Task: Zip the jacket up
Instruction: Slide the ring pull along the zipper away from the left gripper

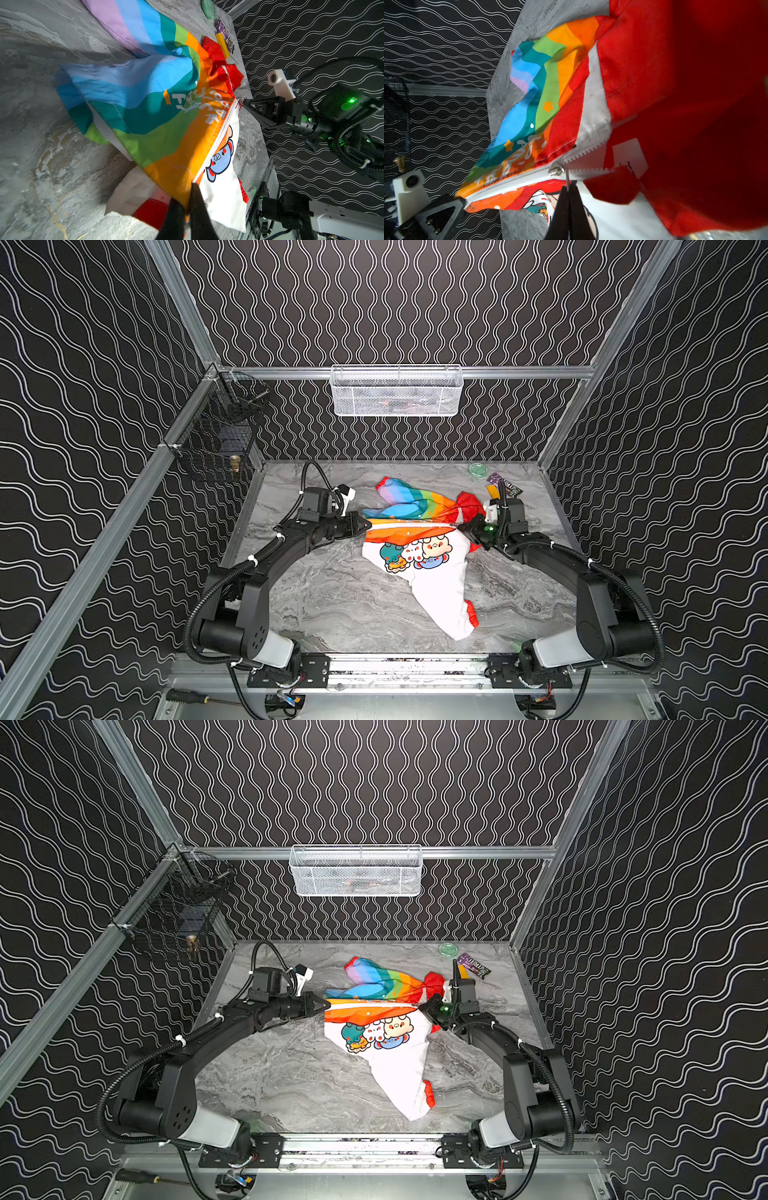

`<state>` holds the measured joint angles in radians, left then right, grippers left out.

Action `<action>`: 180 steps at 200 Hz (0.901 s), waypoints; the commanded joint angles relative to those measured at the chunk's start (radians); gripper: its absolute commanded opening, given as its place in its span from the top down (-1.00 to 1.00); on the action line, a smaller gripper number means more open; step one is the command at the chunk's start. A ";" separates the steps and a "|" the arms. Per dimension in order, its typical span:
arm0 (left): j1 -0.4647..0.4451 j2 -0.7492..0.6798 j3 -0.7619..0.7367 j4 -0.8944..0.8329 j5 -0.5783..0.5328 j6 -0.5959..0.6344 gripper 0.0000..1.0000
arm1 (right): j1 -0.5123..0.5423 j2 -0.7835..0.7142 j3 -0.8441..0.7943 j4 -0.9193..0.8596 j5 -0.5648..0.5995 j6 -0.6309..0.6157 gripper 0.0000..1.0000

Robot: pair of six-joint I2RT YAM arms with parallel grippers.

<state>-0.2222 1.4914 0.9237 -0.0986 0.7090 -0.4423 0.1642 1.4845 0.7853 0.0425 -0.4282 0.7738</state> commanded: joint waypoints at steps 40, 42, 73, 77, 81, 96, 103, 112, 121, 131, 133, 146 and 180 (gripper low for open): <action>0.003 -0.010 -0.002 0.013 -0.011 0.002 1.00 | -0.024 -0.016 -0.013 -0.008 0.016 -0.013 1.00; 0.003 -0.010 -0.002 0.012 -0.011 0.001 1.00 | -0.026 -0.017 -0.015 -0.009 0.016 -0.013 1.00; 0.003 -0.010 -0.003 0.013 -0.011 0.001 1.00 | -0.040 -0.022 -0.020 -0.010 0.012 -0.016 1.00; 0.003 -0.010 -0.003 0.014 -0.012 0.002 1.00 | -0.041 -0.022 -0.020 -0.011 0.013 -0.016 1.00; 0.003 -0.010 -0.002 0.014 -0.011 0.002 1.00 | -0.043 -0.022 -0.021 -0.010 0.013 -0.016 1.00; 0.003 -0.010 -0.004 0.015 -0.013 0.001 1.00 | -0.050 -0.024 -0.023 -0.013 0.012 -0.018 1.00; 0.003 -0.010 -0.004 0.015 -0.013 0.001 1.00 | -0.055 -0.023 -0.024 -0.012 0.009 -0.019 1.00; 0.003 -0.010 -0.003 0.015 -0.013 0.001 1.00 | -0.058 -0.026 -0.026 -0.014 0.009 -0.021 1.00; 0.003 -0.010 -0.003 0.015 -0.013 0.001 1.00 | -0.063 -0.025 -0.028 -0.015 0.009 -0.022 1.00; 0.003 -0.010 -0.003 0.014 -0.013 0.001 1.00 | -0.068 -0.026 -0.029 -0.015 0.008 -0.023 1.00; 0.003 -0.010 -0.004 0.015 -0.013 0.001 1.00 | -0.069 -0.026 -0.029 -0.015 0.008 -0.023 1.00; 0.003 -0.009 -0.006 0.014 -0.014 0.001 1.00 | -0.077 -0.028 -0.030 -0.016 0.005 -0.027 1.00; 0.003 -0.011 -0.006 0.015 -0.015 0.001 1.00 | -0.093 -0.029 -0.030 -0.022 0.002 -0.033 1.00</action>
<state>-0.2218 1.4910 0.9215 -0.0986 0.7055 -0.4423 0.0803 1.4628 0.7559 0.0257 -0.4355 0.7586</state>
